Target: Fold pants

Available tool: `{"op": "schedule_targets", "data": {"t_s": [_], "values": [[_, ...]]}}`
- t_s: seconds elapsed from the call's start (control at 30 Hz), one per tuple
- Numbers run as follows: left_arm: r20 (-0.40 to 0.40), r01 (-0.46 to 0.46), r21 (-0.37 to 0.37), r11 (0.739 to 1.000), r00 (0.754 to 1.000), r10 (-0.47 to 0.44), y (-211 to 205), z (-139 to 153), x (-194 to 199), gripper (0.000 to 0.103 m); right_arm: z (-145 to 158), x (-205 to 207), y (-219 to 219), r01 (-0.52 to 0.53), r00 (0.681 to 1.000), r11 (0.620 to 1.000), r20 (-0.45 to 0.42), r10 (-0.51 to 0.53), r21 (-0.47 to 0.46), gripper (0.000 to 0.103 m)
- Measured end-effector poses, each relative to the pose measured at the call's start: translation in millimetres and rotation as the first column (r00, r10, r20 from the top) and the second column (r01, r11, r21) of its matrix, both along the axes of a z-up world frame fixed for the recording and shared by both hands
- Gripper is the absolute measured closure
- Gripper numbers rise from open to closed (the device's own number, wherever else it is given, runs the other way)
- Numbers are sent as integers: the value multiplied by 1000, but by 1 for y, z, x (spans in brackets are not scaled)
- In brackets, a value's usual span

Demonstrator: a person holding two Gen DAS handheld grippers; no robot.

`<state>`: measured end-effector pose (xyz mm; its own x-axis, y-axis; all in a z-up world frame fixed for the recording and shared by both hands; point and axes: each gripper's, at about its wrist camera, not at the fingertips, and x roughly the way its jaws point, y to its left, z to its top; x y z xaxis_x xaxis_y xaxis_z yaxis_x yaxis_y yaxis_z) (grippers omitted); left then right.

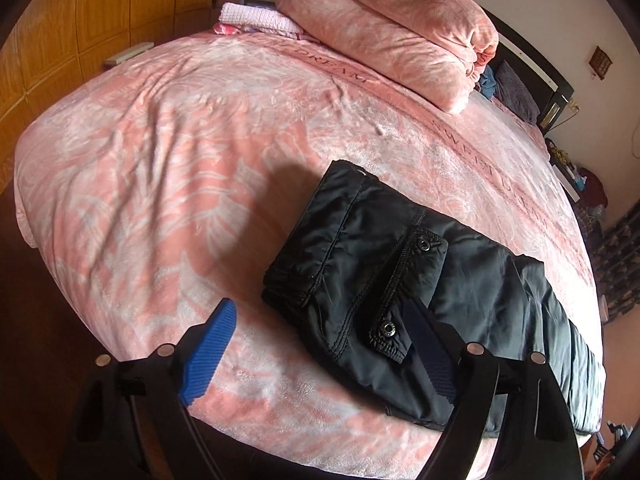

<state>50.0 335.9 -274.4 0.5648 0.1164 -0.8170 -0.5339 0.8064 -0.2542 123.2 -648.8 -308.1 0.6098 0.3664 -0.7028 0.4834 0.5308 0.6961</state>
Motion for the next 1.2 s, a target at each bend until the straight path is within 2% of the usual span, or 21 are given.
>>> {"op": "schedule_targets", "data": {"t_s": [0.1, 0.13, 0.17, 0.23, 0.3, 0.43, 0.57, 0.7, 0.77, 0.9, 1.07, 1.2], "values": [[46, 40, 12, 999, 998, -41, -12, 7, 7, 17, -16, 5, 3, 4, 998, 1000, -57, -6, -30, 66], [40, 51, 7, 999, 998, -51, -15, 6, 11, 16, -24, 4, 2, 3, 997, 1000, -77, -5, -28, 71], [25, 65, -3, 998, 998, -64, -18, 2, 17, 16, -27, 3, 0, 5, 997, 1000, -71, -6, -16, 72], [2, 80, -23, 997, 997, -80, -24, -4, 27, 16, -23, -6, -4, 21, 1000, 1000, -23, -21, 17, 65], [-2, 92, -46, 995, 996, -92, -28, -10, 31, 15, -16, -14, -9, 27, 1000, 999, 6, -28, 27, 51], [-67, 94, -98, 991, 993, -101, -31, -34, 39, 11, -21, -23, -18, 55, 998, 995, 25, -58, 87, 42], [-96, 69, -146, 987, 992, -83, -32, -54, 36, 7, -33, -23, -19, 70, 996, 987, 41, -76, 143, 42], [-123, 76, -134, 988, 988, -93, -37, -60, 36, 4, -41, -14, -10, 58, 997, 985, 45, -66, 166, 41], [-143, 48, -180, 982, 987, -74, -33, -68, 35, 4, -46, -12, -9, 62, 996, 983, 46, -70, 173, 40], [-111, -36, -253, 967, 994, 8, -22, -76, 25, 4, -49, -8, -10, 67, 994, 978, 73, -82, 198, 37], [-103, -35, -232, 972, 995, 11, -27, -76, 27, 4, -53, -3, -10, 63, 991, 971, 101, -88, 231, 33], [-64, -90, -260, 961, 995, 76, -24, -77, 23, 4, -51, -1, -6, 46, 986, 966, 146, -86, 256, 33]]}}
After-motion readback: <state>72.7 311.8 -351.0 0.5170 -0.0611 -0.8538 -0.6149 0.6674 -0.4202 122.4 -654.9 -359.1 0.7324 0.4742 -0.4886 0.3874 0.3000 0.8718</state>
